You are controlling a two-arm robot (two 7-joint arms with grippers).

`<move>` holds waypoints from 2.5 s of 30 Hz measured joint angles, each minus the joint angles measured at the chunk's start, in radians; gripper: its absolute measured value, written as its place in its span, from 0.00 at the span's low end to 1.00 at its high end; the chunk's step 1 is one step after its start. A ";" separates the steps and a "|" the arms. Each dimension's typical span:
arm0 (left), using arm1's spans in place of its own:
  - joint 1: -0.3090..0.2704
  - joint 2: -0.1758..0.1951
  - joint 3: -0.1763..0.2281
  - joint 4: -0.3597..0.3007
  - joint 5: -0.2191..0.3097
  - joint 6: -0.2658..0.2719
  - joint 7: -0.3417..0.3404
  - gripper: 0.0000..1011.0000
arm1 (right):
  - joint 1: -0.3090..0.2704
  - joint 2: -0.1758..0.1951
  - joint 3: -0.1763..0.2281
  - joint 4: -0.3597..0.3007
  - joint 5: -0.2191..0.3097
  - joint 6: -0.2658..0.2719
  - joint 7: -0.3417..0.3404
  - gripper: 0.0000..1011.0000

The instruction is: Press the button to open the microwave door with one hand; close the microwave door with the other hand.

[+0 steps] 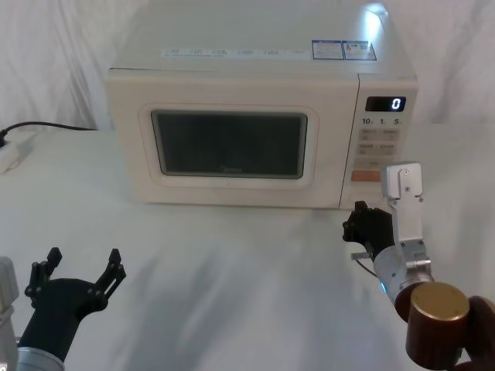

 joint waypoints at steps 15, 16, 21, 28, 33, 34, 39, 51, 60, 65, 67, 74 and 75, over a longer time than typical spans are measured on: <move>0.000 0.000 0.000 0.000 0.000 0.000 0.000 0.99 | 0.054 -0.011 0.019 0.076 -0.032 -0.004 -0.022 0.00; 0.000 0.000 0.000 0.000 0.000 0.000 0.000 0.99 | 0.057 -0.011 0.020 0.079 -0.033 -0.004 -0.023 0.00; 0.000 0.000 0.000 0.000 0.000 0.000 0.000 0.99 | 0.069 -0.014 0.027 0.098 -0.040 -0.005 -0.026 0.00; 0.000 0.000 0.000 0.000 0.000 0.000 0.000 0.99 | 0.087 -0.019 0.035 0.118 -0.046 -0.008 -0.028 0.00; 0.000 0.000 0.000 0.000 0.000 0.000 0.000 0.99 | 0.095 -0.021 0.038 0.128 -0.052 -0.008 -0.030 0.00; 0.000 0.000 0.000 0.000 0.000 0.000 0.000 0.99 | 0.095 -0.021 0.038 0.129 -0.053 -0.008 -0.031 0.00; 0.000 0.000 0.000 0.000 0.000 0.000 0.000 0.99 | 0.099 -0.023 0.040 0.135 -0.058 -0.008 -0.032 0.00; 0.000 0.000 0.000 0.000 0.000 0.000 0.000 0.99 | 0.103 -0.025 0.046 0.144 -0.064 -0.012 -0.031 0.00; 0.000 0.000 0.000 0.000 0.000 0.000 0.000 0.99 | 0.109 -0.025 0.050 0.151 -0.068 -0.014 -0.032 0.00; 0.000 0.000 0.000 0.000 0.000 0.000 0.000 0.99 | 0.113 -0.025 0.051 0.155 -0.071 -0.014 -0.032 0.00; 0.000 0.000 0.000 0.000 0.000 0.000 0.000 0.99 | 0.116 -0.025 0.051 0.159 -0.072 -0.016 -0.032 0.00; 0.000 0.000 0.000 0.000 0.000 0.000 0.000 0.99 | 0.121 -0.025 0.051 0.168 -0.078 -0.018 -0.034 0.00; 0.000 0.000 0.000 0.000 0.000 0.000 0.000 0.99 | 0.122 -0.025 0.051 0.169 -0.079 -0.018 -0.034 0.00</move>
